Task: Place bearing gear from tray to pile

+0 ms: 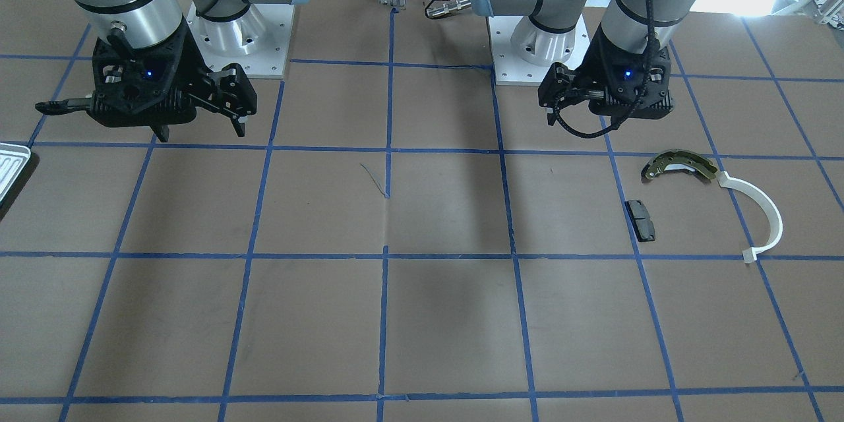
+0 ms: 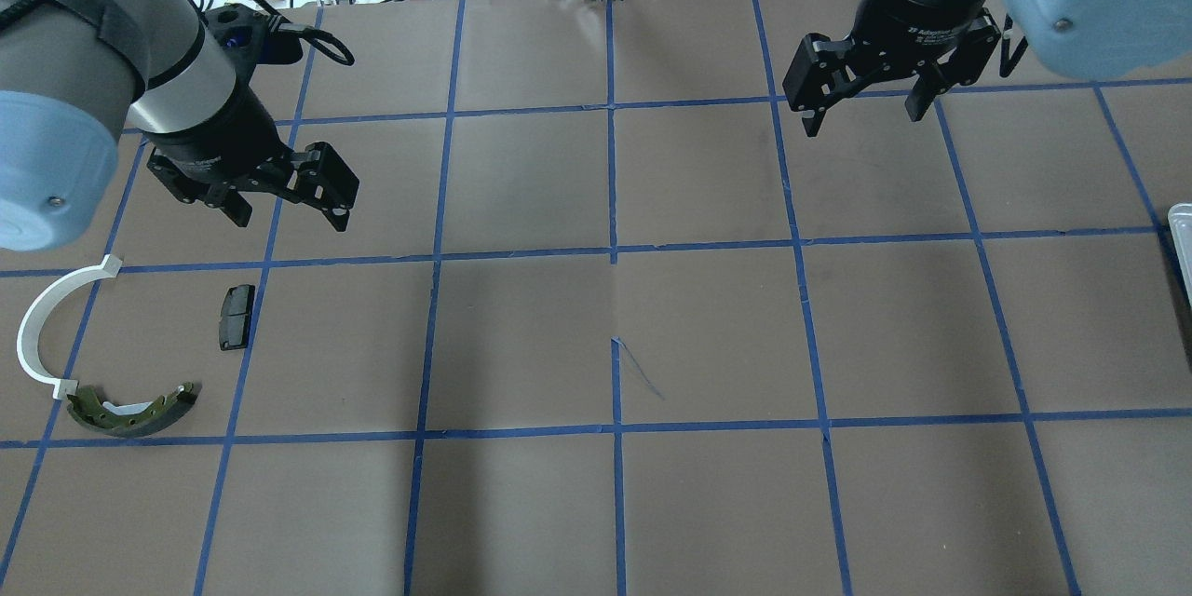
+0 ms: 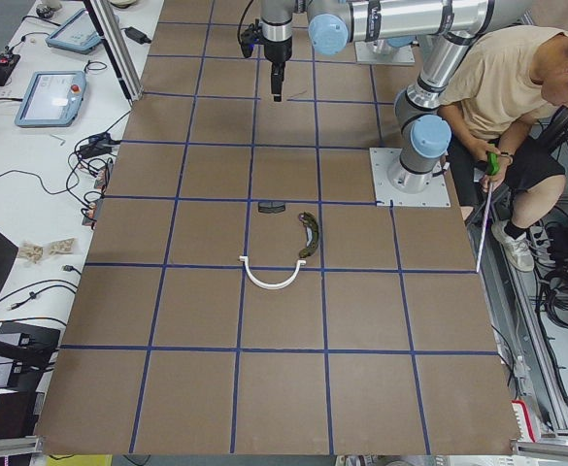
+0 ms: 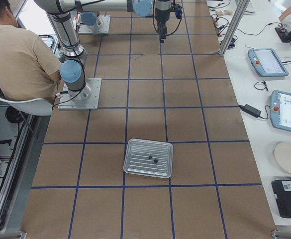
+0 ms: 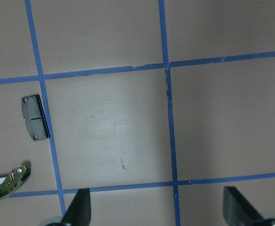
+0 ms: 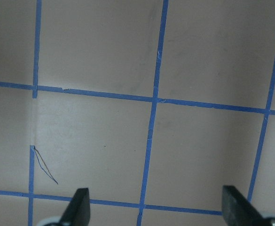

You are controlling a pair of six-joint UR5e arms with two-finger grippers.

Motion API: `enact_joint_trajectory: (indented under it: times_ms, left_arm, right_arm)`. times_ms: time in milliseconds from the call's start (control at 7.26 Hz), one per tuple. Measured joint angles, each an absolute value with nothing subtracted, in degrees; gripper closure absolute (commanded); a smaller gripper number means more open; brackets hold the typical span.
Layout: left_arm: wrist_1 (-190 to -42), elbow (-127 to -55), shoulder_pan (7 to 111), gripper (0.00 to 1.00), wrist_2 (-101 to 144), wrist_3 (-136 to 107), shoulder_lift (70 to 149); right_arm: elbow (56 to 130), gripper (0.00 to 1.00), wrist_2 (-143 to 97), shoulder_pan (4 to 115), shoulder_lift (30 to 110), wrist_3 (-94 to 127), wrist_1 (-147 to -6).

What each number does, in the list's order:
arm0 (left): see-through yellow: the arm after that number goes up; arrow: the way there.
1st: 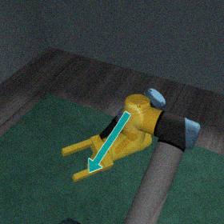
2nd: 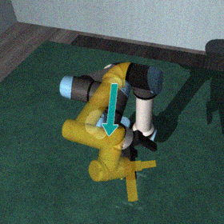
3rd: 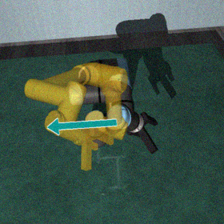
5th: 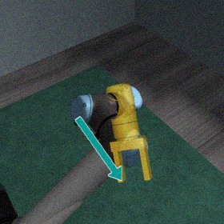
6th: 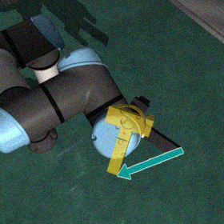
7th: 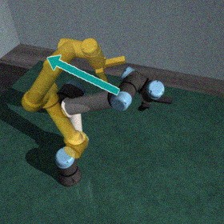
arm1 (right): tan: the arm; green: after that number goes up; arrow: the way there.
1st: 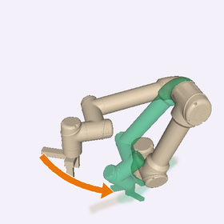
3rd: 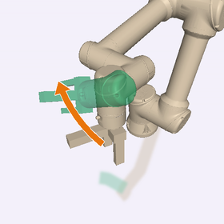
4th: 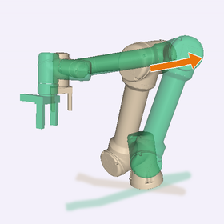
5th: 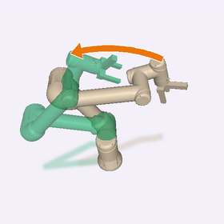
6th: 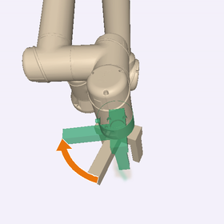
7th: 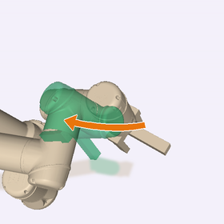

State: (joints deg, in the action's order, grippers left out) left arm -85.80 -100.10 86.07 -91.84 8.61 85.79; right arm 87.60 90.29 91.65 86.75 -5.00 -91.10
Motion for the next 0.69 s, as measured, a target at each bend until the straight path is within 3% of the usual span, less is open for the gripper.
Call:
enact_joint_trajectory:
  times_ms: [689]
  left_arm:
    - [-85.48,-100.00,86.06,0.00,-91.85,8.63,85.71]
  right_arm:
    - [88.08,0.00,90.75,84.50,86.38,-15.44,-90.75]
